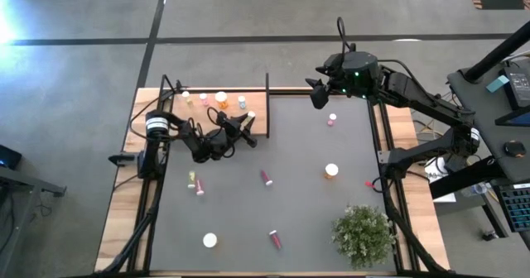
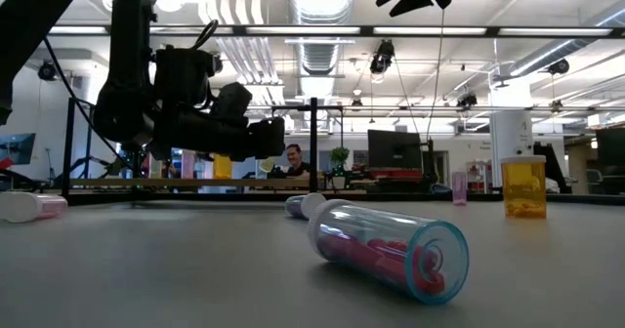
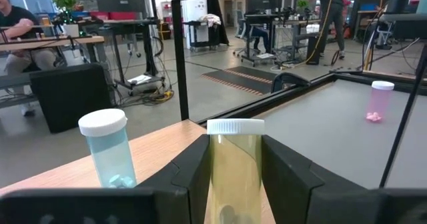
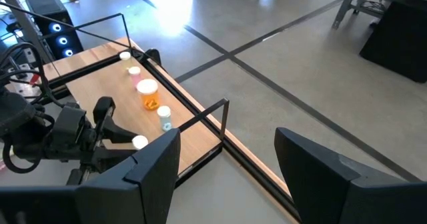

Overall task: Pick and place medicine bottles onto shelf by color
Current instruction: Put the right yellow pill bottle on the shelf aligned with the other yellow pill bottle

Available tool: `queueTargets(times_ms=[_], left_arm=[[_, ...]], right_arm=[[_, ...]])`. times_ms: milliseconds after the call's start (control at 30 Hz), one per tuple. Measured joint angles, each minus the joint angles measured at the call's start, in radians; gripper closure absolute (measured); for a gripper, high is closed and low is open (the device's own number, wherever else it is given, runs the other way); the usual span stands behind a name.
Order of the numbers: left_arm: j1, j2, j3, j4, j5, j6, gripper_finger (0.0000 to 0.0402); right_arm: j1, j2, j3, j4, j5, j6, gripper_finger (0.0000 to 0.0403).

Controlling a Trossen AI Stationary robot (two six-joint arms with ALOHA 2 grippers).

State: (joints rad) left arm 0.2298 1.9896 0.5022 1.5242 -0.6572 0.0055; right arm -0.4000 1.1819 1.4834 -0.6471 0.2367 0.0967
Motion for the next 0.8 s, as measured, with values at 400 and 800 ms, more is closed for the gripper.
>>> queueTargets(times_ms=[400,800], left_arm=[[-0.002,0.000,0.010,0.000,0.000,0.031,0.0297],[-0.002,0.000,0.010,0.000,0.024,0.037,0.0297]], right_arm=[[0.000,0.000,0.000,0.000,0.000,0.000,0.0170],[0.000,0.000,0.000,0.000,0.000,0.000,0.0170]])
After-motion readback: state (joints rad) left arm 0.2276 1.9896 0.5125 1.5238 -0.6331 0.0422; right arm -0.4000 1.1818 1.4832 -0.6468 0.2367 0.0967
